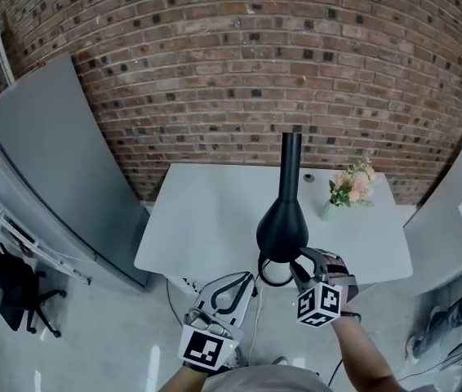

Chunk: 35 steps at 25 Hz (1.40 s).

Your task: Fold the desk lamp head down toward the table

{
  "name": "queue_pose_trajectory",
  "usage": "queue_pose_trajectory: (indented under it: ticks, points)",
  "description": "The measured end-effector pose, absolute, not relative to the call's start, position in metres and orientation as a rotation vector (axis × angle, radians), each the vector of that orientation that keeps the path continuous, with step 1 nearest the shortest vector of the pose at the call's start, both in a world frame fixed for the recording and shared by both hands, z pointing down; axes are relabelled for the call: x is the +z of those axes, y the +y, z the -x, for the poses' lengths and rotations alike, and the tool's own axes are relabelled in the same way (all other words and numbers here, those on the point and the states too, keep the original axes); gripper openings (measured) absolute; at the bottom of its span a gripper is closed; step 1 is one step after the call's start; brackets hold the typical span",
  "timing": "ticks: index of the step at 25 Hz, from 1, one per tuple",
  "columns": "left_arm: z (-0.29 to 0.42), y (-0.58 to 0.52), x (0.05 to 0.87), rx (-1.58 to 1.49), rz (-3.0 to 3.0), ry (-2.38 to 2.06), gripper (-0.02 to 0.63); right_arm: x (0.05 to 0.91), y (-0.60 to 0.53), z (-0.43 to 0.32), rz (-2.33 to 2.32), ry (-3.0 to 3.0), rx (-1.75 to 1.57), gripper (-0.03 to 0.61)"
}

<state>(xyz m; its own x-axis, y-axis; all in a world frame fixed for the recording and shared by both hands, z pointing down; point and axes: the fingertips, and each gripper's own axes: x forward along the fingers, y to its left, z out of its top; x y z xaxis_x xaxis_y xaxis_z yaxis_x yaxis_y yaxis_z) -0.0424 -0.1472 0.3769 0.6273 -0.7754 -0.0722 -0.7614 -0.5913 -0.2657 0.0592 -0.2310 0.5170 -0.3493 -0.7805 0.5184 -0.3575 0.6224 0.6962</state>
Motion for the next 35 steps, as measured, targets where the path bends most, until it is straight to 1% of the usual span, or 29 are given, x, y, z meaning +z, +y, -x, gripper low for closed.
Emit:
queue_pose_trajectory:
  ticks: [9,18,29,35]
  points:
    - [0.048,-0.154,0.38,-0.061,2.587,1.274,0.012,0.517,-0.234,-0.058,-0.933,-1.966,-0.582,0.16]
    - [0.046,-0.156,0.39,-0.074,2.6,1.285,0.012,0.509,-0.221,-0.062,-1.063,-2.064,-0.451,0.154]
    - [0.042,-0.147,0.403,-0.021,2.644,1.34,0.012,0.484,-0.2,-0.065,-1.19,-2.202,-0.351,0.113]
    - [0.042,-0.14,0.408,-0.015,2.658,1.383,0.012,0.469,-0.185,-0.061,-1.226,-2.299,-0.301,0.067]
